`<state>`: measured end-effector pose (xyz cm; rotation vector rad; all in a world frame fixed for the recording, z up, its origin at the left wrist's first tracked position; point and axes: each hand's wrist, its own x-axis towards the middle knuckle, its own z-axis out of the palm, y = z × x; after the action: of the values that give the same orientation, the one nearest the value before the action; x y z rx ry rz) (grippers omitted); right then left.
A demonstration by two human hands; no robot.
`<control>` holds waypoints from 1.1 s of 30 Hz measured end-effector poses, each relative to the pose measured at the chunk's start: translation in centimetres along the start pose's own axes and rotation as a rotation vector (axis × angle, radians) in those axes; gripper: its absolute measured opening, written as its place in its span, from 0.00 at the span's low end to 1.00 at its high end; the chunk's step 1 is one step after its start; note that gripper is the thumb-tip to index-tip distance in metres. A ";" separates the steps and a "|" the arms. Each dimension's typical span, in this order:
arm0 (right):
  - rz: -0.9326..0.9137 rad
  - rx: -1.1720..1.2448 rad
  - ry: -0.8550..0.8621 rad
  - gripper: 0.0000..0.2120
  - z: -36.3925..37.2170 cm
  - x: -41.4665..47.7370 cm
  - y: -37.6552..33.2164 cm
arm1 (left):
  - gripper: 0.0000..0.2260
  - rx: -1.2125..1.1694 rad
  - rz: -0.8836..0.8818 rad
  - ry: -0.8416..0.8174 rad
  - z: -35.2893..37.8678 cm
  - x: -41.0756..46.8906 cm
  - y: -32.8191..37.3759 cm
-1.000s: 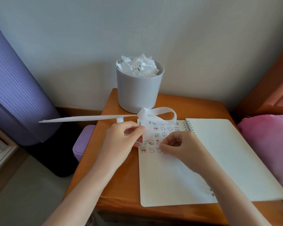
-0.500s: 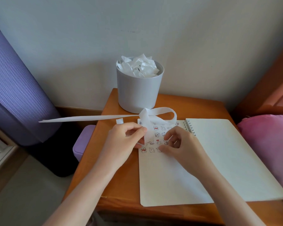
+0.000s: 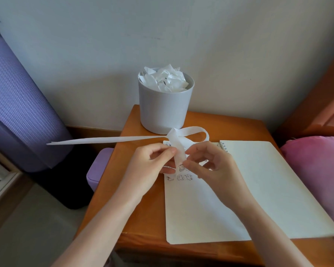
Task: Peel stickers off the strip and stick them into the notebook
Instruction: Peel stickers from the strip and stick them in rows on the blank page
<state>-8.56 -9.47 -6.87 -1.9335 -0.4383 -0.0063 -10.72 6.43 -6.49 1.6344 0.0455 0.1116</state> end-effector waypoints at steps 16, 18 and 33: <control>-0.009 -0.020 0.033 0.07 0.0 0.1 0.2 | 0.05 0.117 0.048 -0.089 -0.2 0.1 -0.5; -0.014 -0.027 0.030 0.07 0.0 0.1 0.2 | 0.05 0.121 0.053 -0.087 -0.1 0.1 -0.5; -0.012 -0.035 0.025 0.07 -0.1 0.0 0.2 | 0.06 0.091 -0.001 -0.080 0.0 0.2 -0.8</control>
<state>-8.42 -9.60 -7.05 -1.9632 -0.4352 -0.0461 -10.51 6.51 -7.28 1.7281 -0.0102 0.0435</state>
